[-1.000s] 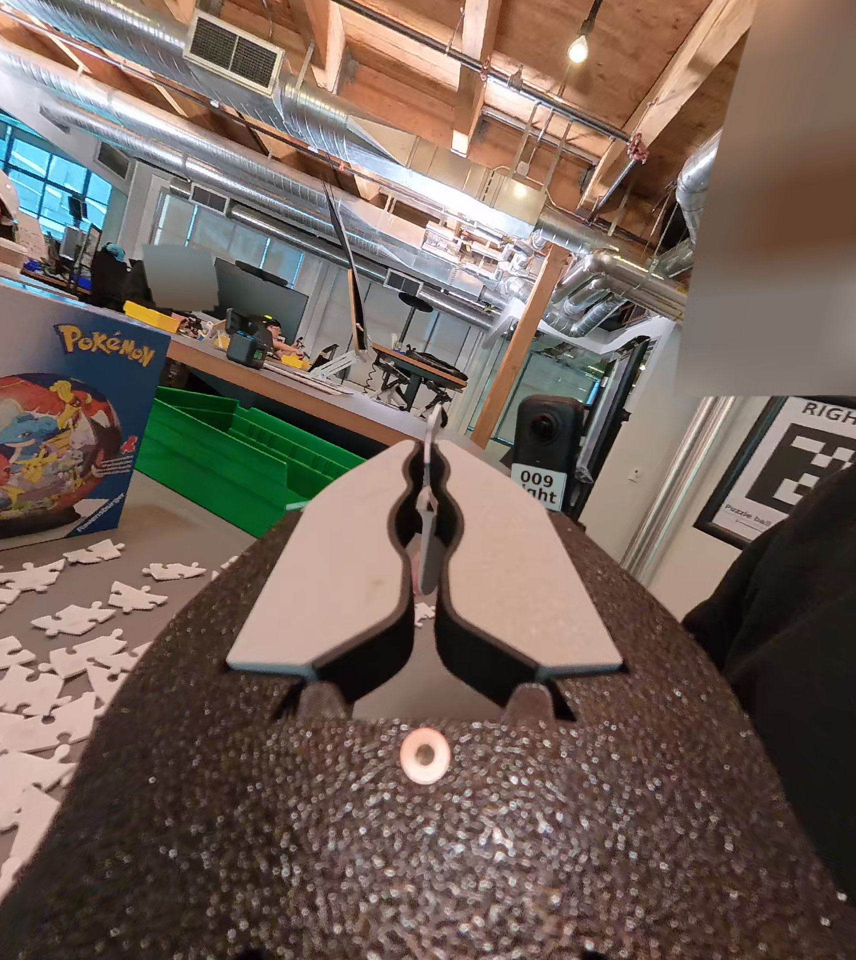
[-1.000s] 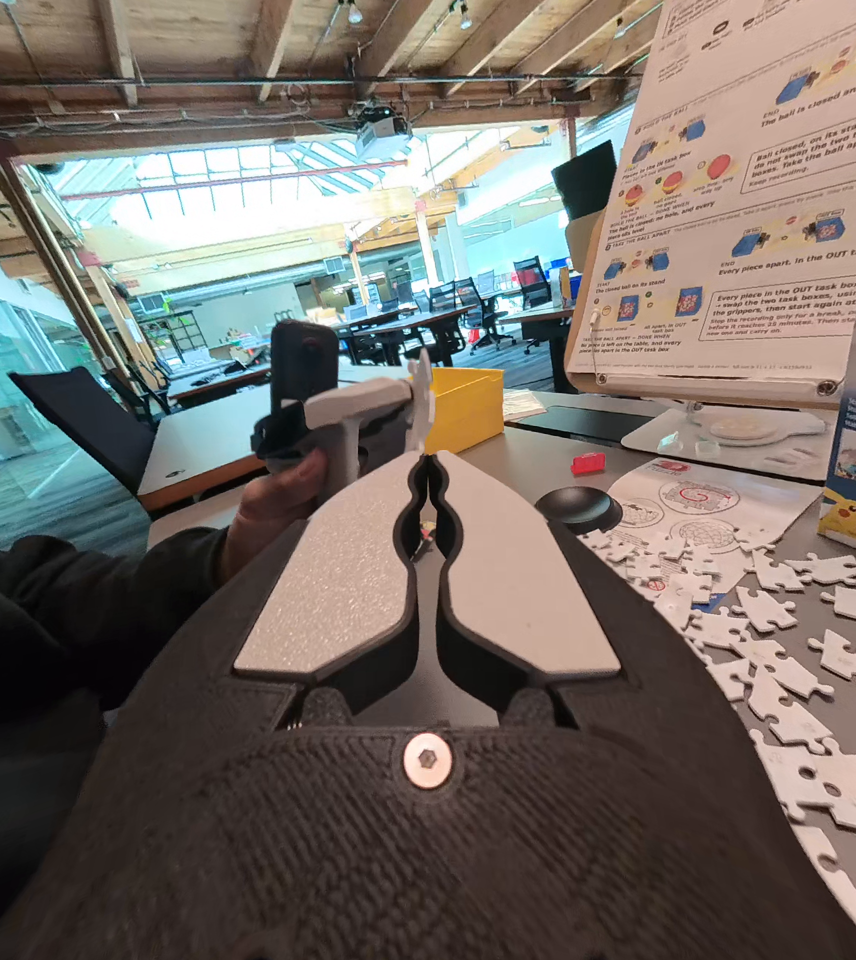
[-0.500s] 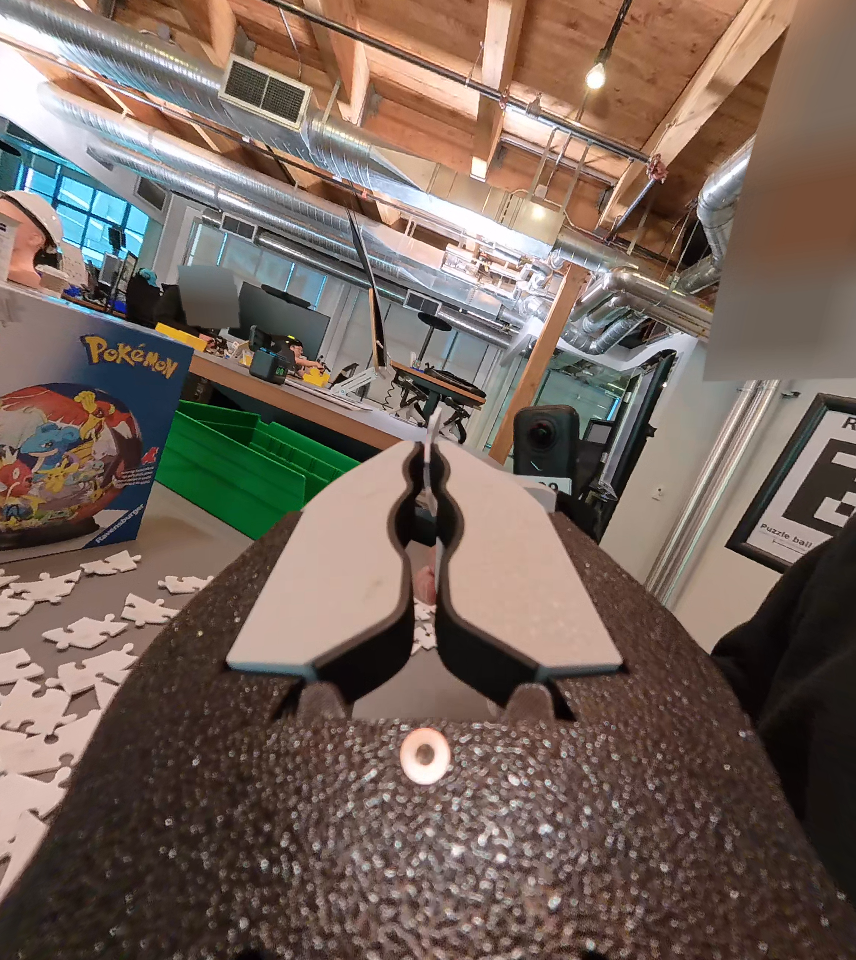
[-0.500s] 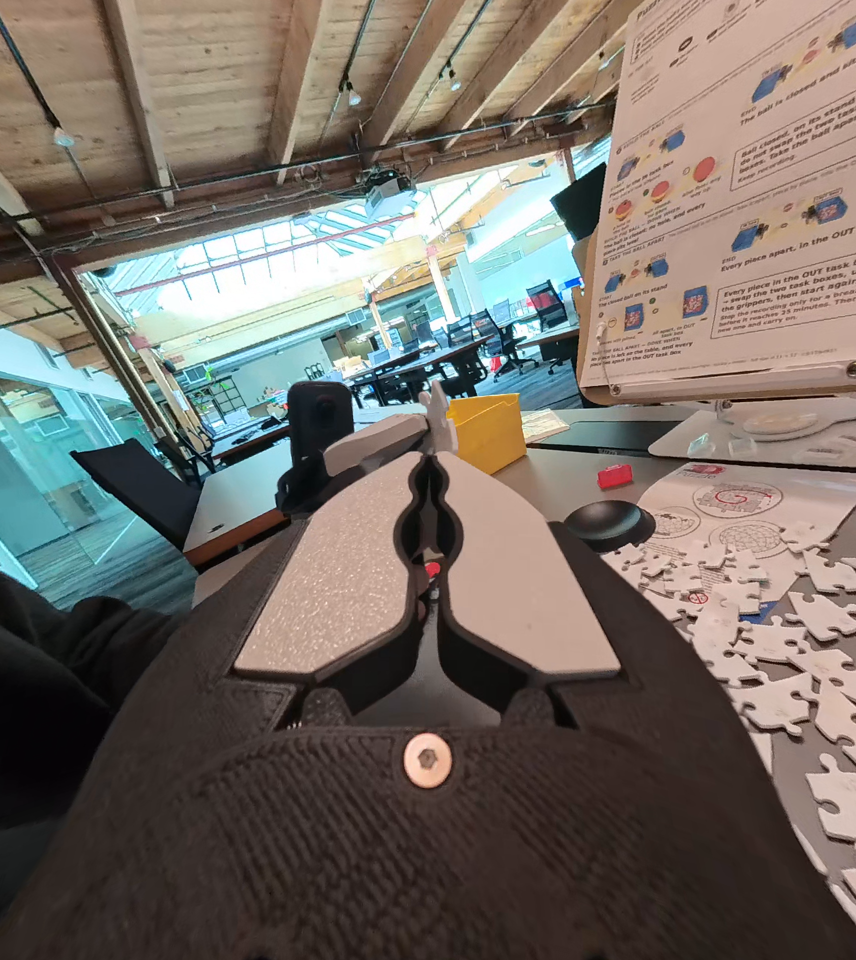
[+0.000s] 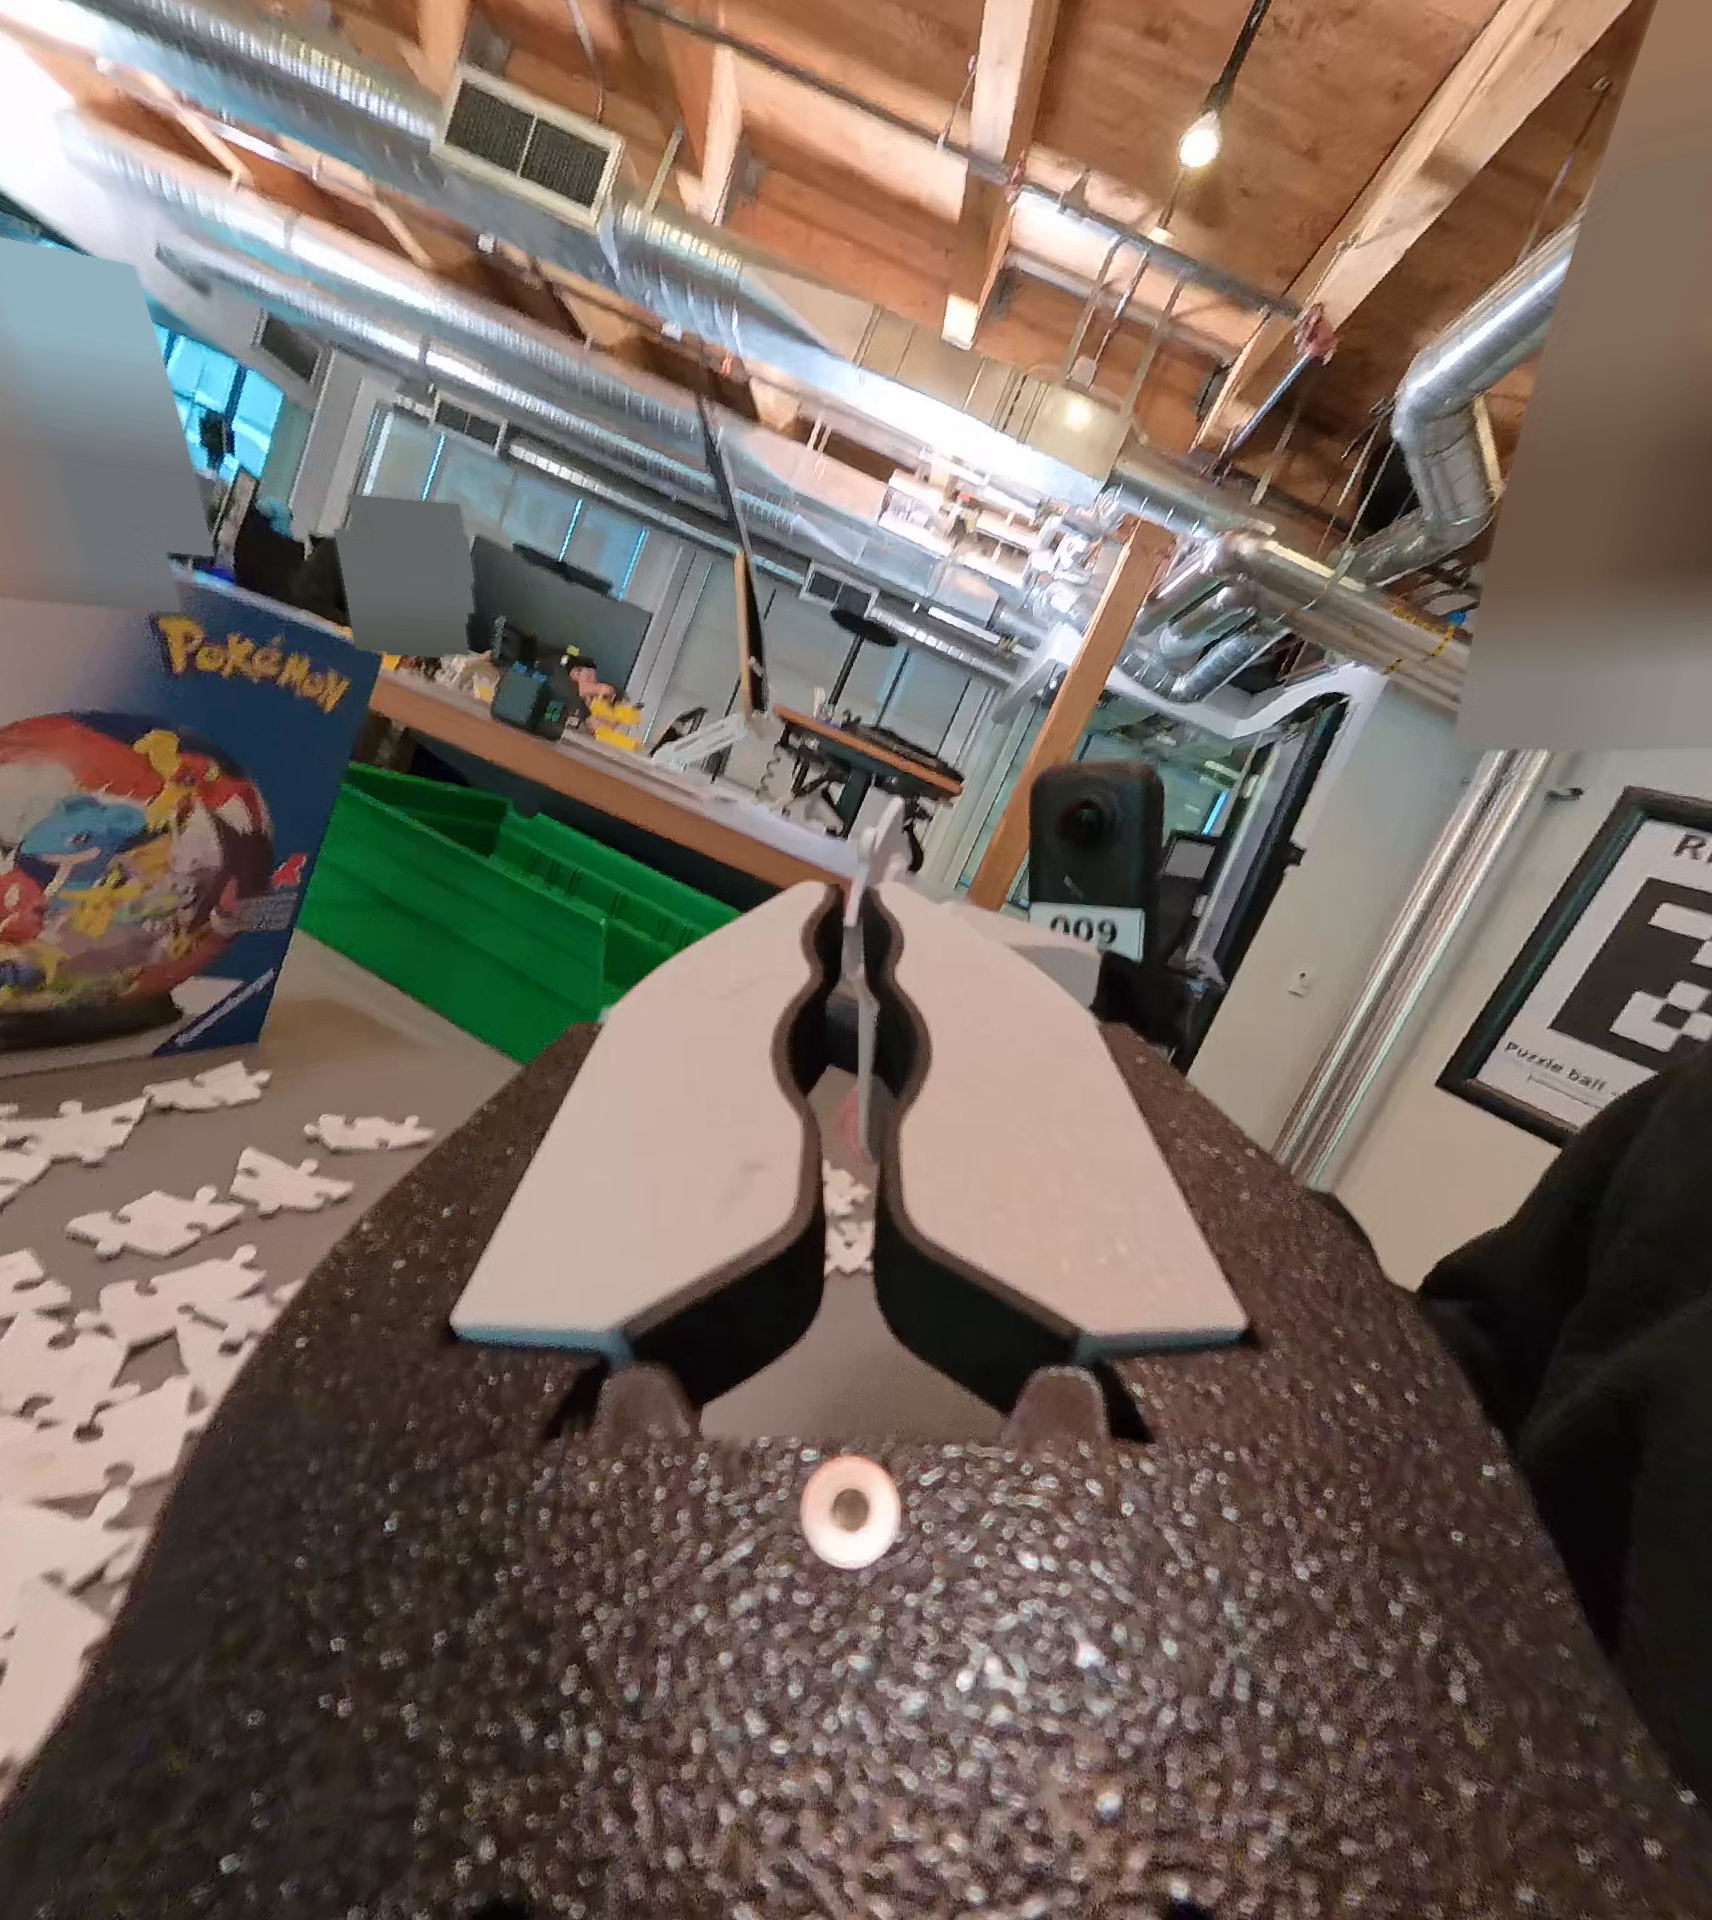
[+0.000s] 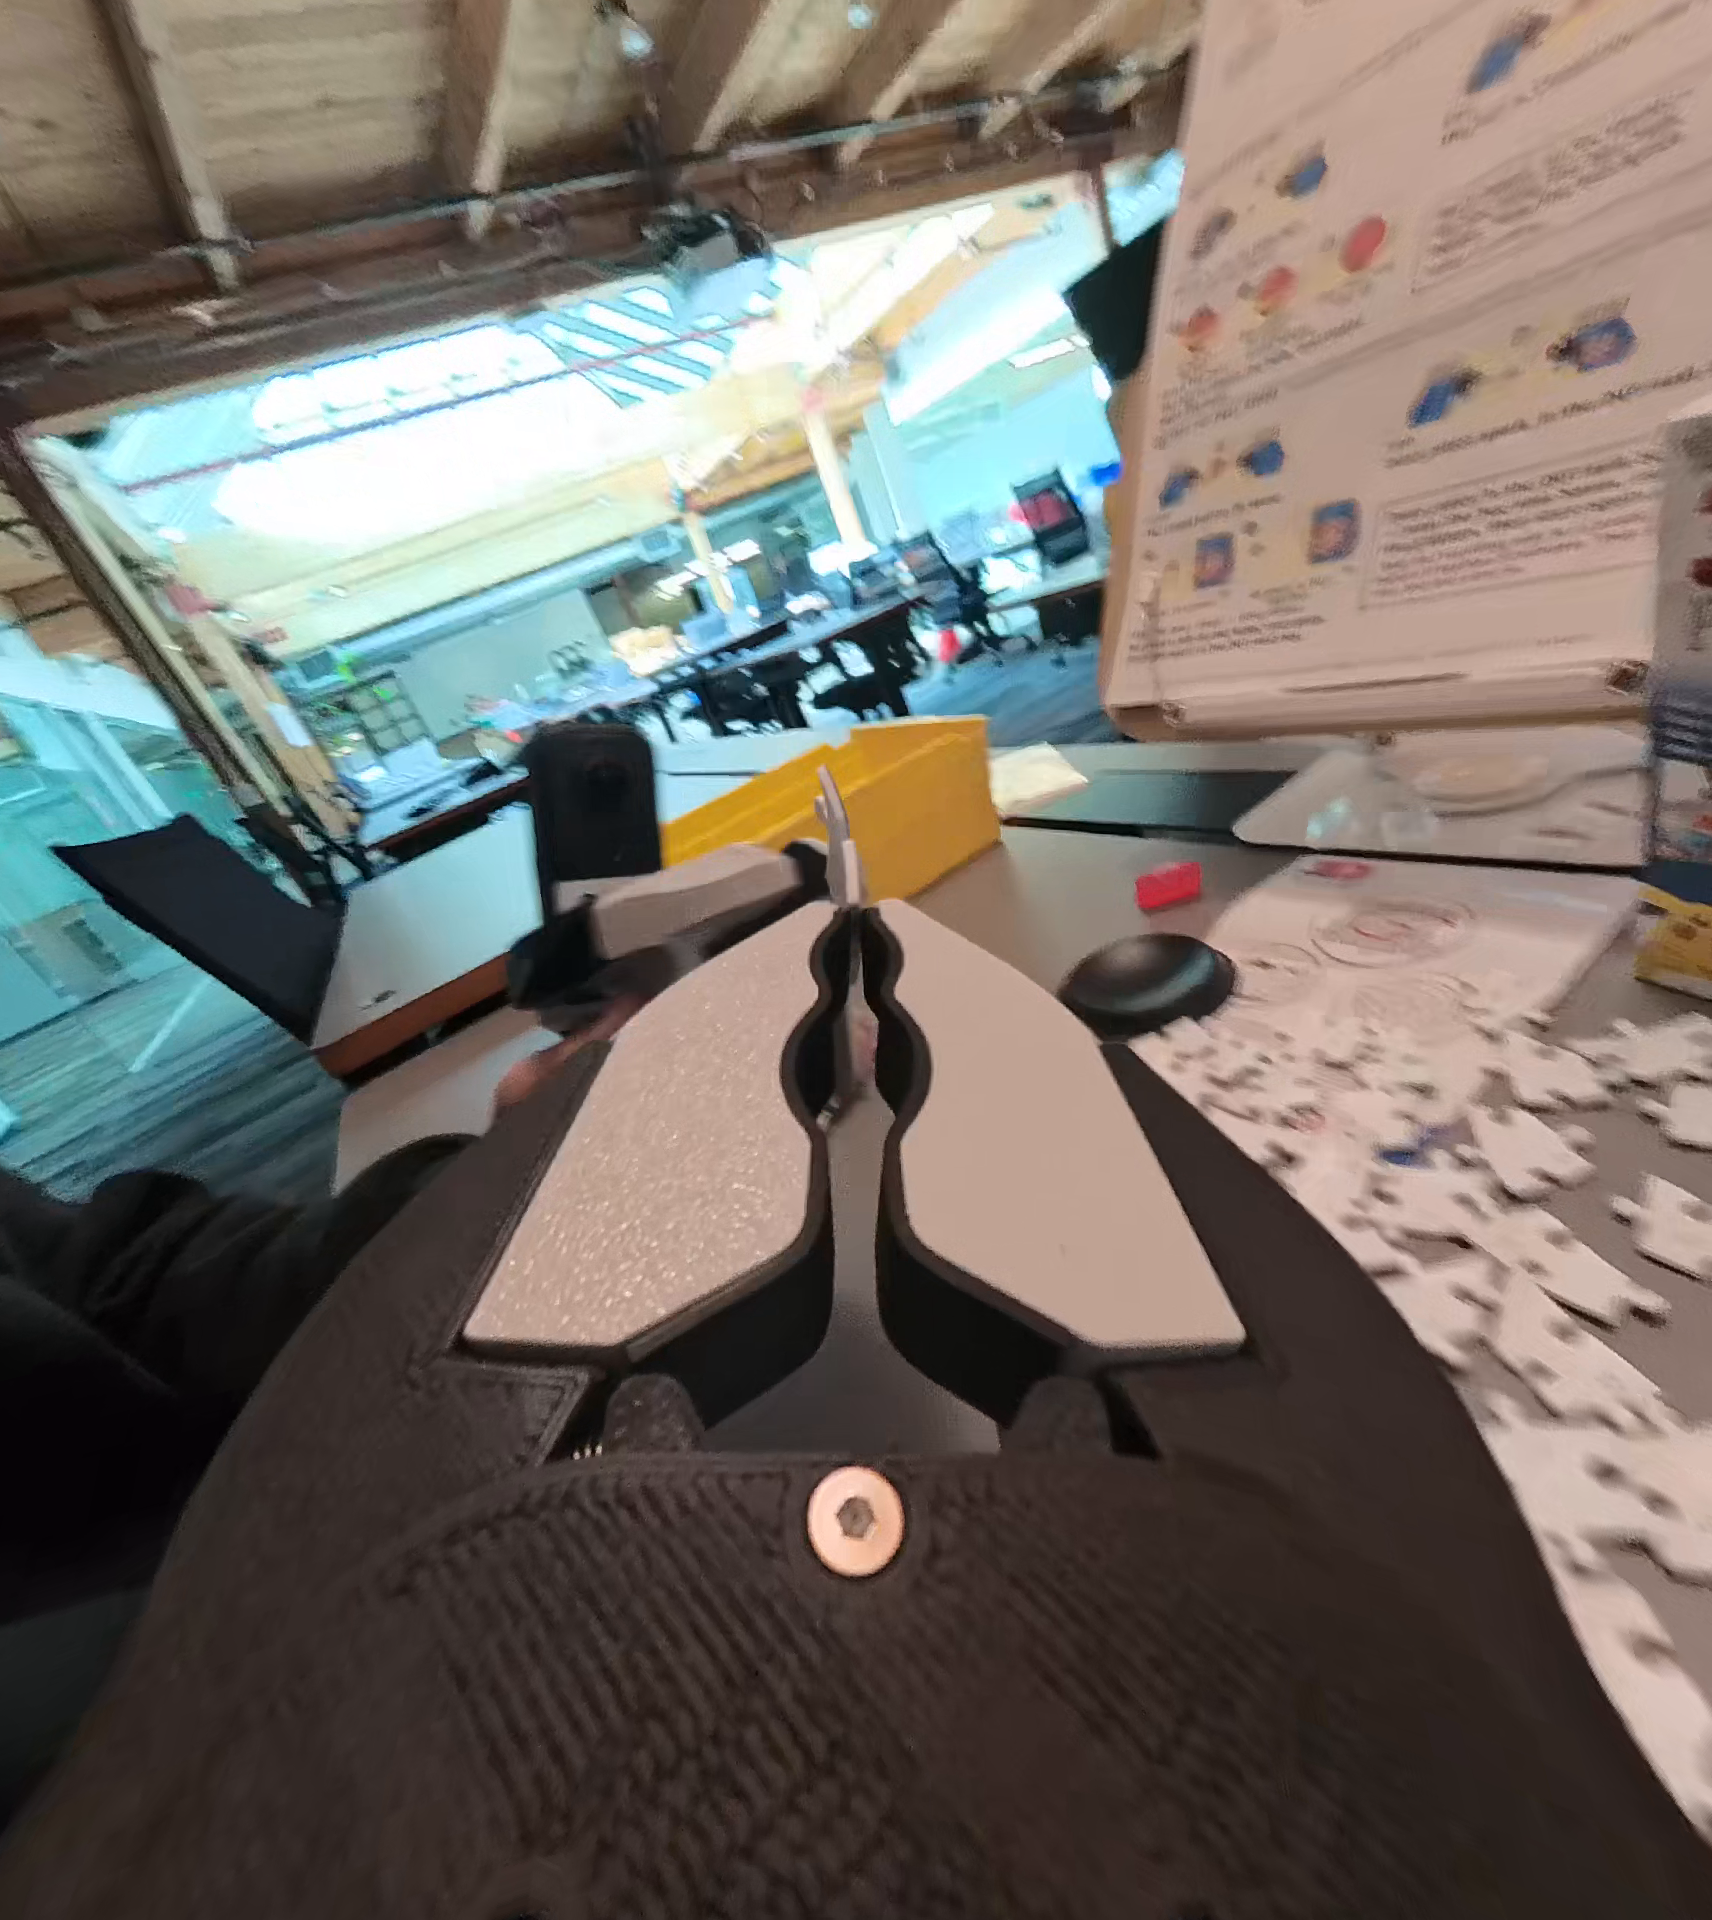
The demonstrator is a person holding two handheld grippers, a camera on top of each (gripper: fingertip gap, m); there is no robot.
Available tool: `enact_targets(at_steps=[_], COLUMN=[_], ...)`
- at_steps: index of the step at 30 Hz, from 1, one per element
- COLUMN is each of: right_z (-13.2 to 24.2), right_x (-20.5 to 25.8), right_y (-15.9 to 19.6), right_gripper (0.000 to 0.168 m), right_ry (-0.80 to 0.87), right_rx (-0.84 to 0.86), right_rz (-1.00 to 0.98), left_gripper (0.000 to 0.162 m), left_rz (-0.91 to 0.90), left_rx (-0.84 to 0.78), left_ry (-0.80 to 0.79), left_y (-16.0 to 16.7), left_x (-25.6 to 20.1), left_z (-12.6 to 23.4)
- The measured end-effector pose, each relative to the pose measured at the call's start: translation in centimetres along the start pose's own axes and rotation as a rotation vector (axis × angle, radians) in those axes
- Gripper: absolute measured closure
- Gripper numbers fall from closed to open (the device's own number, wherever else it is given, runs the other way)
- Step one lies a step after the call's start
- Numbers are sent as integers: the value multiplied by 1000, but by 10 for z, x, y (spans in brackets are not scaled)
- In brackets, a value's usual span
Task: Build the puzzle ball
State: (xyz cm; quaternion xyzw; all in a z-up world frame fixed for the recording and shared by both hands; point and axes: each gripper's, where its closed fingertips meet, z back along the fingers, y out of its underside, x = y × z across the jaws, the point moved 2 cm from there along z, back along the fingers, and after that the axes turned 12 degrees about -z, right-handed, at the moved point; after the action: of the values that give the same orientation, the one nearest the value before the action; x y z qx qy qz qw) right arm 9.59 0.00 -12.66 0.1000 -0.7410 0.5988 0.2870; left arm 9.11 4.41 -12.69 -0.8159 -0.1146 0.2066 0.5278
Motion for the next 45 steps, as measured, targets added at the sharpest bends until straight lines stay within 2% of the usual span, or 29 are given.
enact_targets(at_steps=[3,5,7,9,11,18,23,28,36,39,41,43,45], right_z=[24,42,50,52,48,42,45,48,46,49,51,48,41], right_x=[-65,-114,-156,-191,-215,-271,-283,-288,-285,-275,-262,-246,-224], right_y=[-20,-40,-48,-45,-42,-24,-14,-13,-12,-13,-13,-14,-12], right_gripper=[166,166,166,166,166,166,166,164,134,123,117,110,100], right_ry=[289,461,570,638,669,833,873,930,971,977,978,964,898], right_rx=[87,191,385,598,713,831,847,819,775,741,714,659,596], right_rz=[13,-22,-76,-131,-250,-362,-433,-404,-296,-248,-191,-53,90], left_gripper=[137,130,132,136,138,137,137,137,134,136,137,131,128], left_rz=[-96,-220,-319,-371,-373,-326,-342,-367,-433,-479,-526,-595,-571], left_rx=[115,205,246,279,301,242,298,309,338,407,558,724,856], left_ry=[-114,-184,-239,-266,-284,-358,-397,-438,-596,-747,-946,-1114,-1141], left_y=[10,14,12,9,7,-2,2,-12,-69,-110,-137,-161,-166], left_x=[15,24,30,34,38,43,42,43,56,71,94,121,150], left_z=[8,16,24,30,36,70,94,117,164,202,248,296,329])
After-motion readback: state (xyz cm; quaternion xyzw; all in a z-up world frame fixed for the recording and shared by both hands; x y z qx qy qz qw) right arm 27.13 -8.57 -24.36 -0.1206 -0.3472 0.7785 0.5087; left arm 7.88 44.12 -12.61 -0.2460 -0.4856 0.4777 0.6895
